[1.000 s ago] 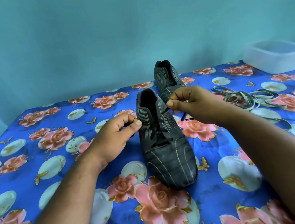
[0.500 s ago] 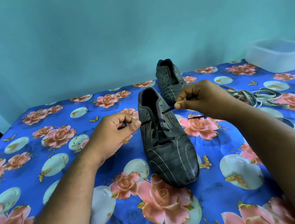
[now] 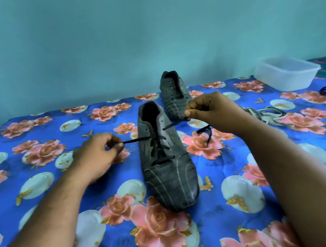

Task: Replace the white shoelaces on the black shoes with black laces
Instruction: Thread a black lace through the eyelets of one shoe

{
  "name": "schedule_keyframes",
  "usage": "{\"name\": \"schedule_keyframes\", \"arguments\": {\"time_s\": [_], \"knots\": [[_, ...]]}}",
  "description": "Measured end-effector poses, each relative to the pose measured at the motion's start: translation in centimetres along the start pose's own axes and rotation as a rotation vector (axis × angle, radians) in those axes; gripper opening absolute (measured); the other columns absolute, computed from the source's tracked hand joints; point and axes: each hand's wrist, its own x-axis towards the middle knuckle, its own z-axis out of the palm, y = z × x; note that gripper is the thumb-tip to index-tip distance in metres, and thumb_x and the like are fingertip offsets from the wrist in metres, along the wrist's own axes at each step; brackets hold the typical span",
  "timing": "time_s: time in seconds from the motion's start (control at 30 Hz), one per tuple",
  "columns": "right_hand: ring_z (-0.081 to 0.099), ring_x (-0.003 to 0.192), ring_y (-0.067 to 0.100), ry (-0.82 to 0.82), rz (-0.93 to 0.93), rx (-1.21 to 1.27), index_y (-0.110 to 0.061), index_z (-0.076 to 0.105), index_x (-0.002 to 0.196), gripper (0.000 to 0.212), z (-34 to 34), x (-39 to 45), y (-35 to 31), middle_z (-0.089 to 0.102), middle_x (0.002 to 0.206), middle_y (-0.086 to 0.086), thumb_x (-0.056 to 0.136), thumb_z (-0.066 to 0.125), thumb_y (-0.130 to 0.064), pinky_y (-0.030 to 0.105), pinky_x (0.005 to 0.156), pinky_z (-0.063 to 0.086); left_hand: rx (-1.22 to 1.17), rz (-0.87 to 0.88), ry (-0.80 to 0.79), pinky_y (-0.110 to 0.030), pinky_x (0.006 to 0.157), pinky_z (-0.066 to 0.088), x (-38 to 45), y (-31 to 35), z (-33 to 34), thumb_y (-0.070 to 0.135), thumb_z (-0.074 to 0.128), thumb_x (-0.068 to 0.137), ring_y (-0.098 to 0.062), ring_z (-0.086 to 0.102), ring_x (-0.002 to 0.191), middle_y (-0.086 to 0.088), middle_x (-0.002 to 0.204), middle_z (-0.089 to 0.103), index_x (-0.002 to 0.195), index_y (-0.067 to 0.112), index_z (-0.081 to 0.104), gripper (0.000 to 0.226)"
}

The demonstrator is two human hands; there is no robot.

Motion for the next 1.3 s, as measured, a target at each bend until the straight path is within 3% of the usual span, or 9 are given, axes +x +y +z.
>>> {"name": "schedule_keyframes", "arguments": {"time_s": [0.1,0.2,0.4,0.57,0.77,0.87,1.03,1.17,1.3], "knots": [[0.057,0.07,0.015,0.079,0.028,-0.044,-0.024,0.074,0.089,0.009,-0.7,0.3,0.5,0.07,0.082,0.002,0.093,0.073,-0.033,0.032,0.07,0.046,0.088,0.012,0.016,-0.044,0.084,0.061,0.1,-0.3,-0.1,0.014,0.061,0.1,-0.022,0.077,0.084,-0.004,0.1,0.075,0.09,0.038,0.07,0.028],[0.054,0.068,0.011,0.147,0.017,-0.191,-0.027,0.069,0.086,0.006,-1.8,0.5,0.7,0.062,0.081,-0.008,0.091,0.073,-0.029,0.031,0.068,0.045,0.254,0.135,0.163,-0.03,0.083,0.052,-0.6,1.6,0.4,0.011,0.058,0.098,-0.018,0.067,0.098,0.005,0.116,0.059,0.096,0.047,0.069,0.037],[0.06,0.071,0.008,-0.37,0.101,-0.47,-0.04,0.073,0.083,0.03,-3.0,-0.6,0.0,0.066,0.075,-0.017,0.081,0.071,-0.01,0.032,0.071,0.052,0.191,0.349,0.207,-0.052,0.101,0.046,-1.5,3.4,2.2,0.043,0.048,0.094,-0.019,0.058,0.111,0.009,0.116,0.054,0.128,0.035,0.067,0.04],[0.058,0.081,0.009,-0.466,0.104,-0.688,-0.035,0.076,0.097,0.021,-1.8,-0.6,0.2,0.064,0.086,-0.017,0.081,0.083,-0.023,0.022,0.063,0.039,0.143,0.458,0.186,-0.052,0.106,0.045,-1.0,3.5,3.6,0.037,0.046,0.099,-0.021,0.05,0.126,0.007,0.126,0.048,0.138,0.035,0.062,0.042],[0.06,0.092,0.011,-0.403,0.145,-0.692,-0.031,0.076,0.091,0.004,-1.8,-0.8,0.4,0.063,0.09,-0.017,0.089,0.074,-0.033,0.018,0.065,0.038,0.099,0.448,0.143,-0.048,0.1,0.047,-0.8,3.7,4.0,0.028,0.057,0.102,-0.012,0.055,0.109,0.01,0.113,0.052,0.13,0.036,0.065,0.031],[0.06,0.091,0.023,-0.291,0.174,-0.645,-0.019,0.067,0.091,0.019,-1.4,-0.6,-0.4,0.067,0.095,-0.003,0.095,0.06,-0.035,0.034,0.076,0.049,0.088,0.447,0.146,-0.041,0.099,0.047,-0.8,3.8,3.7,0.021,0.061,0.101,-0.007,0.056,0.099,0.01,0.109,0.056,0.127,0.036,0.067,0.031],[0.062,0.062,0.026,0.11,0.145,-0.167,-0.012,0.061,0.086,0.016,-0.6,-0.3,-2.6,0.065,0.065,0.002,0.094,0.052,-0.023,0.042,0.068,0.053,0.053,0.435,0.165,-0.039,0.097,0.049,-1.0,3.9,3.3,0.023,0.066,0.098,-0.009,0.059,0.093,0.015,0.108,0.058,0.118,0.039,0.068,0.025],[0.046,0.054,0.017,0.241,0.101,0.061,-0.017,0.06,0.088,0.013,0.9,-0.2,-4.1,0.052,0.053,-0.009,0.096,0.052,-0.023,0.037,0.061,0.043,0.039,0.433,0.165,-0.04,0.096,0.048,-1.0,4.1,3.1,0.025,0.067,0.097,-0.006,0.056,0.088,0.017,0.104,0.056,0.11,0.045,0.065,0.025],[0.053,0.068,0.024,0.069,0.179,-0.398,-0.014,0.059,0.082,0.021,1.2,-0.5,-3.5,0.058,0.067,-0.001,0.097,0.052,-0.027,0.031,0.058,0.039,0.031,0.418,0.135,-0.04,0.097,0.046,-1.0,3.9,2.9,0.024,0.067,0.097,-0.005,0.052,0.093,0.016,0.103,0.054,0.113,0.038,0.067,0.021]]}}
